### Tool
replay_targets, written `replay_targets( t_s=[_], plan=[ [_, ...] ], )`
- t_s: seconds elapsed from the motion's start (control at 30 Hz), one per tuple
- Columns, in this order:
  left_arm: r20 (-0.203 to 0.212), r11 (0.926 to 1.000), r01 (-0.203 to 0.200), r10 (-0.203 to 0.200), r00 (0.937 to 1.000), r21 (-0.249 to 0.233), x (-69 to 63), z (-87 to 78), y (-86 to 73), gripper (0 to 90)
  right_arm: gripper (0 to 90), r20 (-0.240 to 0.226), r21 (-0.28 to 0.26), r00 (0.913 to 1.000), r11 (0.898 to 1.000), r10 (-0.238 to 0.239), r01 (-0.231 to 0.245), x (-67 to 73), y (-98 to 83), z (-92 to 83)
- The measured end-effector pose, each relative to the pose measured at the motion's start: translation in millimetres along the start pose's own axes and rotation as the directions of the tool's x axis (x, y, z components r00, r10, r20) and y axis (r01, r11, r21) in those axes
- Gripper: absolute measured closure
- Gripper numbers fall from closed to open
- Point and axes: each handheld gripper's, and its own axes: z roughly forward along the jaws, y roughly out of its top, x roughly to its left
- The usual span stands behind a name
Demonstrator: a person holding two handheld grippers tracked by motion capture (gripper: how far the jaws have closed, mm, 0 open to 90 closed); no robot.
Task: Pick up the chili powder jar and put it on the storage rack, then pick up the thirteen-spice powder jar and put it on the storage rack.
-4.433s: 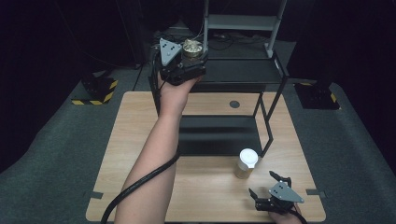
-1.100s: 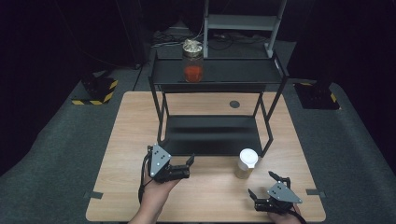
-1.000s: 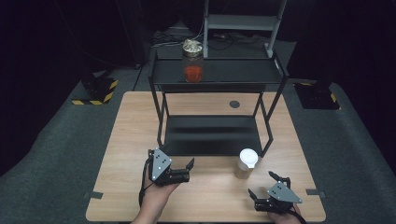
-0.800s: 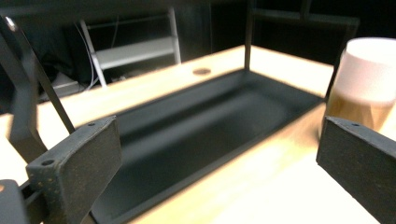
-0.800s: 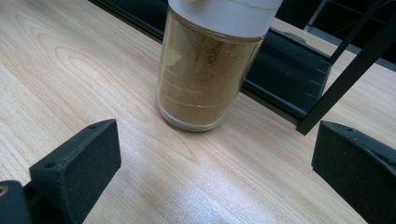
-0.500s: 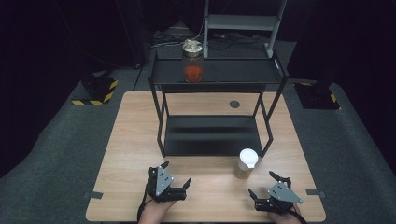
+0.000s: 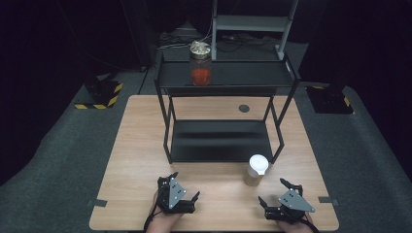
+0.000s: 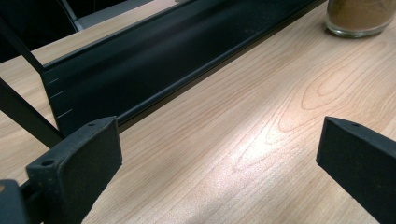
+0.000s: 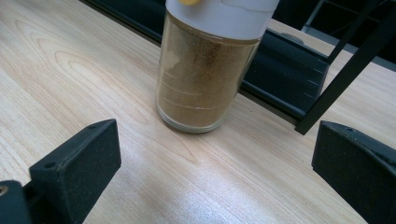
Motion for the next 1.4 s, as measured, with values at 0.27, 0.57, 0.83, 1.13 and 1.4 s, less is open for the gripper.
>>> replay_targets(
  t_s=[0.27,0.57,0.83,1.13,1.4],
  plan=[
    [0.002,0.9989,-0.045,0.045,0.999,0.012,-5.0,0.1,1.8,0.6,0.3,0.021,0.002,0.9994,1.0,0.026,-0.026,2.1,0.6,0.3],
    [0.009,0.9969,-0.079,0.079,0.9968,-0.005,-8.4,-3.2,-1.6,0.5,0.8,0.007,-0.009,0.9995,0.999,0.032,-0.032,1.4,2.6,-0.4],
    [0.013,0.997,-0.077,0.077,0.997,0.009,-7.4,-2.1,0.9,0.6,0.8,0.012,-0.064,0.9989,0.997,0.044,-0.043,2.5,5.3,-7.7],
    [0.018,0.9964,-0.085,0.085,0.9962,0.003,-7.3,-2.4,0.0,0.6,0.0,0.046,-0.095,0.9946,0.992,0.093,-0.088,12.6,13.7,-7.7],
    [0.028,0.9973,-0.074,0.074,0.9969,-0.004,-4.6,-2.8,-1.1,0.6,0.0,0.015,-0.116,0.9914,0.985,0.13,-0.127,8.6,18.8,-2.2]
  ],
)
